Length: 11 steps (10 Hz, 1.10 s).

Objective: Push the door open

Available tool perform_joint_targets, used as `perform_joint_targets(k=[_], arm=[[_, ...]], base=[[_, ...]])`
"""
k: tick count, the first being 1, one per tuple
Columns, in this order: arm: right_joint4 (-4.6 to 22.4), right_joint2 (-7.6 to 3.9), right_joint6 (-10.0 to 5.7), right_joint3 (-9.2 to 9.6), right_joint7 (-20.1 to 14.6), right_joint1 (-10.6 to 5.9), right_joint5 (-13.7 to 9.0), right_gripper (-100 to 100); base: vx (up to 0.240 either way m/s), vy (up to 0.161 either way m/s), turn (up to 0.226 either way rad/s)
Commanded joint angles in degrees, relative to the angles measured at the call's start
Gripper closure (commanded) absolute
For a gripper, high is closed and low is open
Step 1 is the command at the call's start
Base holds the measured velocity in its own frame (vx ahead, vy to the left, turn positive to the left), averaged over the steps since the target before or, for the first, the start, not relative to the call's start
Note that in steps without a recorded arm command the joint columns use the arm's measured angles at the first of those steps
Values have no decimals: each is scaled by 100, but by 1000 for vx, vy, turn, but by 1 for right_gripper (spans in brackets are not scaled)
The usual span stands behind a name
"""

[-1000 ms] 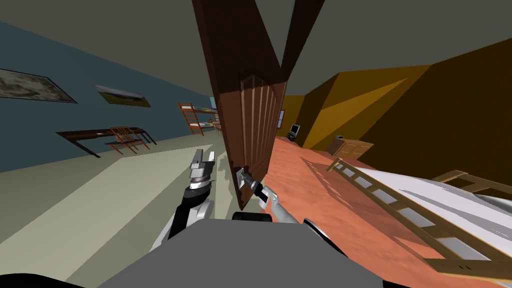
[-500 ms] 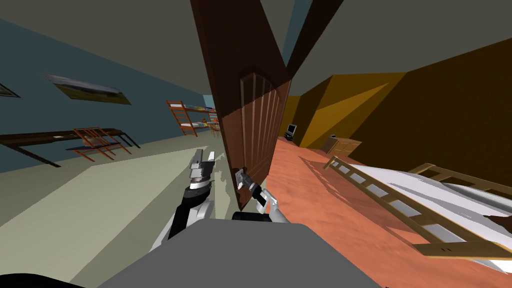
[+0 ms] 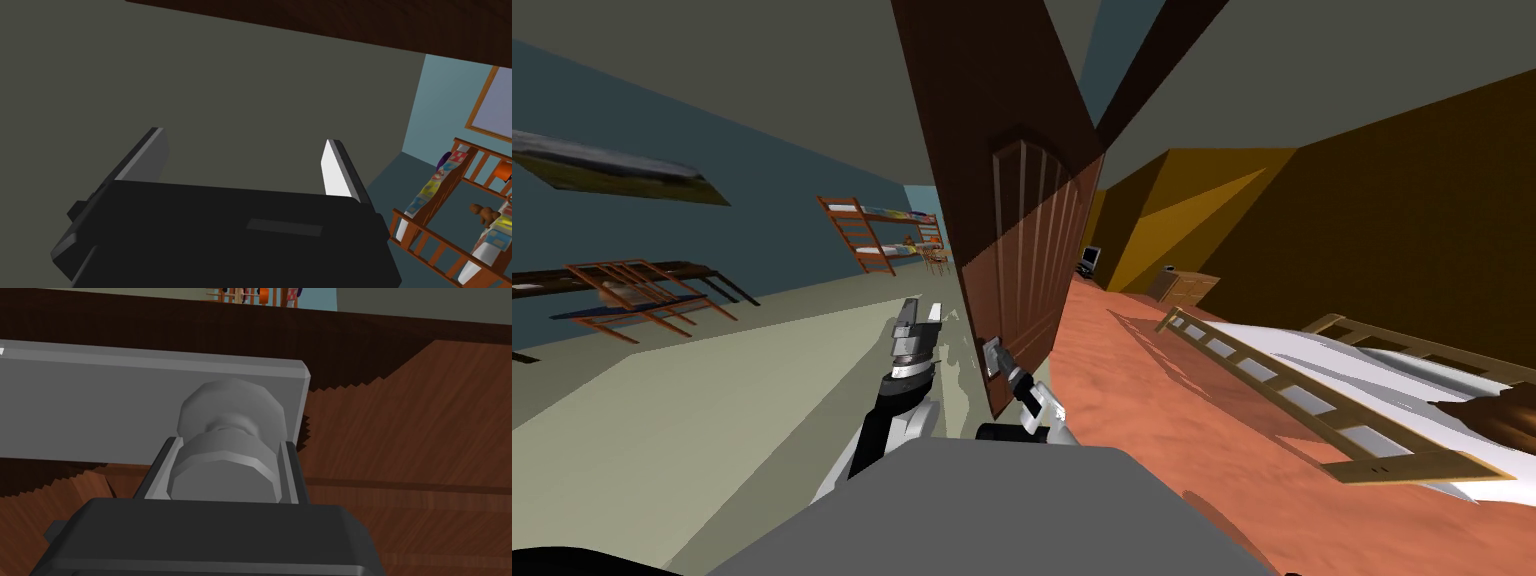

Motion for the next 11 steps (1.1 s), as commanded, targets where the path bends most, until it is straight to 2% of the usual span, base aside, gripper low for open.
perform_joint_targets(k=[1,2,3,4,7,9,11], arm=[[-115,108,122,-69,97,104,1,100],[-154,156,161,-85,137,151,5,100],[-135,95,131,-61,107,137,8,100],[-134,-23,148,-175,159,117,-36,100],[-95,-133,158,-349,239,90,-105,100],[-64,-146,167,-486,302,68,-160,100],[-33,-97,175,-623,366,47,-215,100]], base=[[87,196,-107],[50,195,-87],[23,87,-35],[46,115,-32],[45,182,-72],[74,198,-59],[72,202,-65]])
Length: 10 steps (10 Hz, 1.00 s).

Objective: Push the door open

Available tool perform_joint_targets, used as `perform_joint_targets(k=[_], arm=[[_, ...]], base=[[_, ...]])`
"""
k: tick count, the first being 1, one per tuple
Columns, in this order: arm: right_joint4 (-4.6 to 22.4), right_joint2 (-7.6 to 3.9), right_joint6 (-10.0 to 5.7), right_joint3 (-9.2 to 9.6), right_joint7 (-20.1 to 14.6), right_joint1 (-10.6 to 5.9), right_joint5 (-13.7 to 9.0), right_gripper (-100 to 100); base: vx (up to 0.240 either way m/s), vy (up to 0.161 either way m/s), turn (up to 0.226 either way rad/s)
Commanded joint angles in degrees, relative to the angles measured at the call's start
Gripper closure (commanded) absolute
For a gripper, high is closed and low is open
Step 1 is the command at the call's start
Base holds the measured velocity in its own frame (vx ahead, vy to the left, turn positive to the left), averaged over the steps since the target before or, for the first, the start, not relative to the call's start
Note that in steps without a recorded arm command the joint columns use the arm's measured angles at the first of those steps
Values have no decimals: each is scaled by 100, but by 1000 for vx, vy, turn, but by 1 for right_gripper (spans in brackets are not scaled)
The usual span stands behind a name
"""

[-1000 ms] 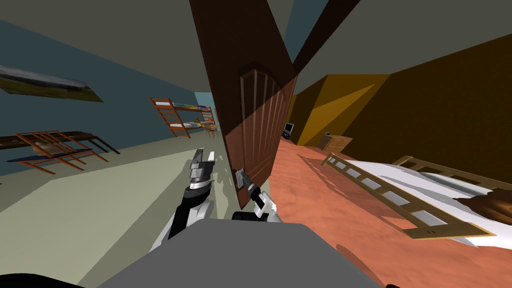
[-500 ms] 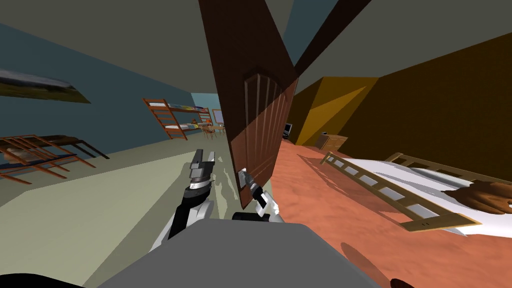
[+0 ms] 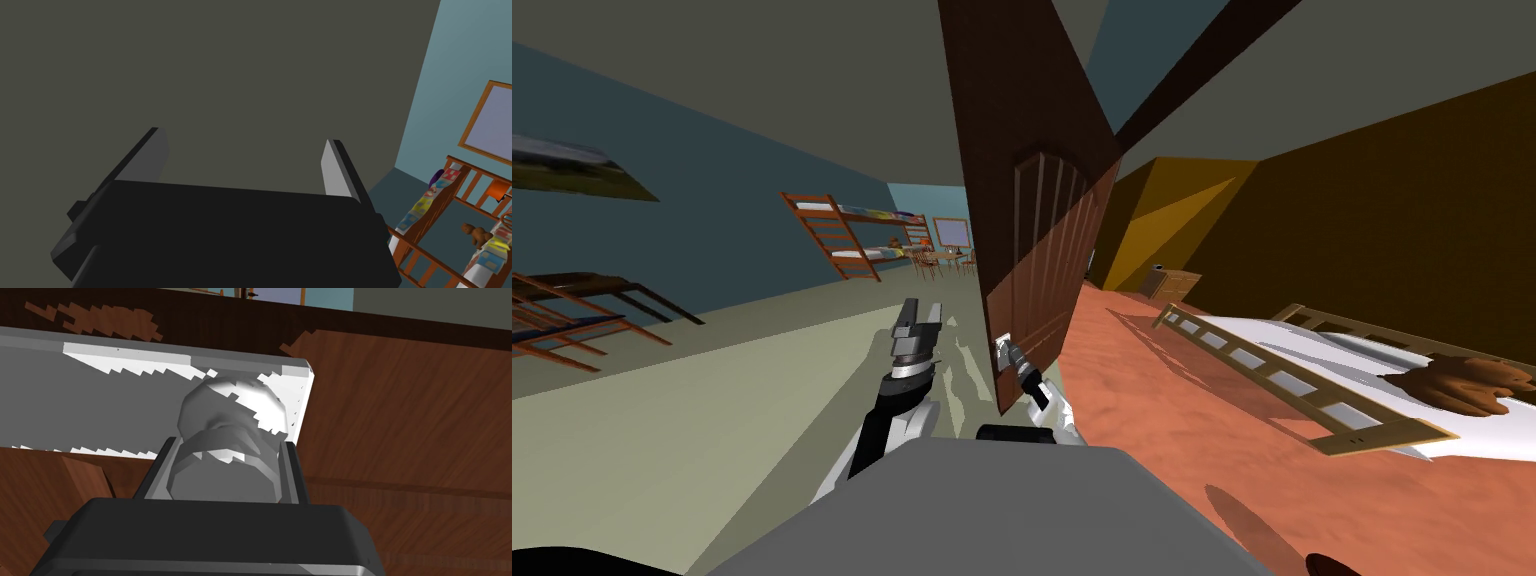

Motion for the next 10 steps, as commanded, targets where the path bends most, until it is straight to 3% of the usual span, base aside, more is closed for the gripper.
perform_joint_targets(k=[1,4,5,6,10], arm=[[30,45,24,-131,65,-11,-41,100],[74,292,36,-324,154,-42,-119,100],[83,212,35,-292,133,-43,-102,100],[91,89,39,-425,176,-78,-151,100],[137,-24,42,-678,274,-114,-245,100]], base=[[83,168,-49],[66,195,-68],[31,89,-39],[69,123,-52],[94,195,-69]])
